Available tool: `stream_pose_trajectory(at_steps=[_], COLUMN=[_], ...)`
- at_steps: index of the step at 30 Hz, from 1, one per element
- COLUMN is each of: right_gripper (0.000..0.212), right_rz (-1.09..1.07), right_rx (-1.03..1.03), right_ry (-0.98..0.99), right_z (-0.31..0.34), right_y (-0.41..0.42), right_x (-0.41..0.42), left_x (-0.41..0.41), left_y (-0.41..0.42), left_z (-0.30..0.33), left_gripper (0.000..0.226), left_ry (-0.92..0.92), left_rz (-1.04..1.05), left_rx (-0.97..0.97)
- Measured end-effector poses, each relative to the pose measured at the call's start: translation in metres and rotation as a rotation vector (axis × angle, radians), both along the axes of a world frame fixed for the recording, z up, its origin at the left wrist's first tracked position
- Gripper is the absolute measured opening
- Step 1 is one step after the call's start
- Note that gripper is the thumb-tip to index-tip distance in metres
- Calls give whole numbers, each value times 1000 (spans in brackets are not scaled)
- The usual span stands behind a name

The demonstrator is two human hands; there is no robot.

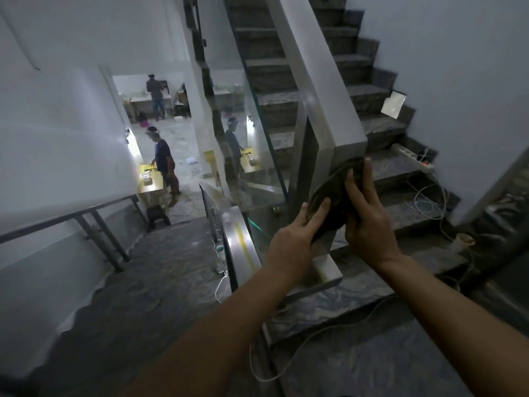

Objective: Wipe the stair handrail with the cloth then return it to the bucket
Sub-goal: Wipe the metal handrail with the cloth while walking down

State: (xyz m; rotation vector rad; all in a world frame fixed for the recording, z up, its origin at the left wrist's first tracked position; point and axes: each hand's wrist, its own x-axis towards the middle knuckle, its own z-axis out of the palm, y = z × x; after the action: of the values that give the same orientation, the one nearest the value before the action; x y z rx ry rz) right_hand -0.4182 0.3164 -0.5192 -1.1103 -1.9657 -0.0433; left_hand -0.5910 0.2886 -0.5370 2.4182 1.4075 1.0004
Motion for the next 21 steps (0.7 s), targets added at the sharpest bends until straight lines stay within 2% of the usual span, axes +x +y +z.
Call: stream_pose_trajectory(at_steps=[3,10,17,21], right_gripper=[73,86,99,97], right_rz=[-53,-109,-182,-246], right_rx=[-150,-363,-640,-774], right_ry=[26,40,29,-81], right_z=[-28,-55,-77,-84], right_y=[-15,-37,-52,-55], right_x=[-5,-15,-28,-37], left_x=[-12,-9,0,3], left_y=[-10,-18,-26,-33], left_z=[-4,-9,-28,-32], left_gripper=[83,73,65,68], left_ry=[200,489,574,640], left_rz=[15,71,129,156], left_rx=[-178,-342,-460,-515])
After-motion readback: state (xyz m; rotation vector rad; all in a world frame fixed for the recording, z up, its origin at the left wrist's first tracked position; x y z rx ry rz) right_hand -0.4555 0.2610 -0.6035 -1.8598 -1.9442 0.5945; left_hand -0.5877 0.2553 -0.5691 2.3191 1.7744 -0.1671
